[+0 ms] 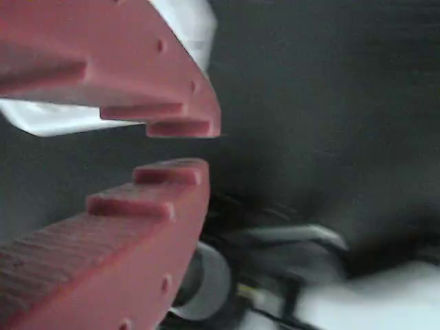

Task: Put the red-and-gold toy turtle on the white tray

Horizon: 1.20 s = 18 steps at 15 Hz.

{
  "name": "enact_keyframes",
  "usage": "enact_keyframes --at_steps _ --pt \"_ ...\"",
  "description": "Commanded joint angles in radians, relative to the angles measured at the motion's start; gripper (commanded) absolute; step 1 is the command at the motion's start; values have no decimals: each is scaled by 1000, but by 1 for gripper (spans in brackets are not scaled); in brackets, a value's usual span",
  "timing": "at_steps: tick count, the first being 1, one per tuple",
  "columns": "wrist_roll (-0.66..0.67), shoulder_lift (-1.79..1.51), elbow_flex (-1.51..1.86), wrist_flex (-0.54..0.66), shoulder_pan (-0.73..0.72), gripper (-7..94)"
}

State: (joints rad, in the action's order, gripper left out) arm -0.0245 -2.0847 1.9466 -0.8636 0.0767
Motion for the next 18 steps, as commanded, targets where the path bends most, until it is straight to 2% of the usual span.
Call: enact_keyframes --at_steps 1,4,7,9,13,16,18 --pt "-40 -304 215 57 -98 0" --pt "-55 -555 459 20 -138 0" --pt "-55 -810 723 -18 -120 0" --pt "-43 -986 856 -106 -140 0" --pt "-31 -1109 910 -302 -153 0" --pt "-8 -1164 980 -394 -184 0" --pt "-11 -1164 980 -407 -181 0"
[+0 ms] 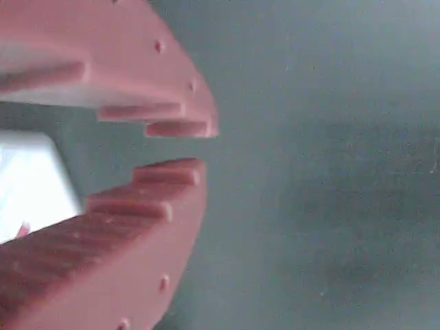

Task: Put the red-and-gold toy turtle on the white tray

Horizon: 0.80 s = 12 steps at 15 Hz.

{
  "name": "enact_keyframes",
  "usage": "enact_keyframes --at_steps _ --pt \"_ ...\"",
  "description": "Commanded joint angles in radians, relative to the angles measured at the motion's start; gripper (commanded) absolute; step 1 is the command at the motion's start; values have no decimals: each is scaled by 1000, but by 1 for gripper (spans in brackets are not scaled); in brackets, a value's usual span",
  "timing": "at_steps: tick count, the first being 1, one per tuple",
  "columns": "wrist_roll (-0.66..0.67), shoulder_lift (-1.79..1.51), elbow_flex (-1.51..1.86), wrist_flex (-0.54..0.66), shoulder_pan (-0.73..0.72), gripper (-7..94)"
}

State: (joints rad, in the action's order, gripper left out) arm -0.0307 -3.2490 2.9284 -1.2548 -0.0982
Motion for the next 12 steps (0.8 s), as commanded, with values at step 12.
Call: enact_keyframes --at_steps 12 --pt "-17 0 -3 -15 14 0"
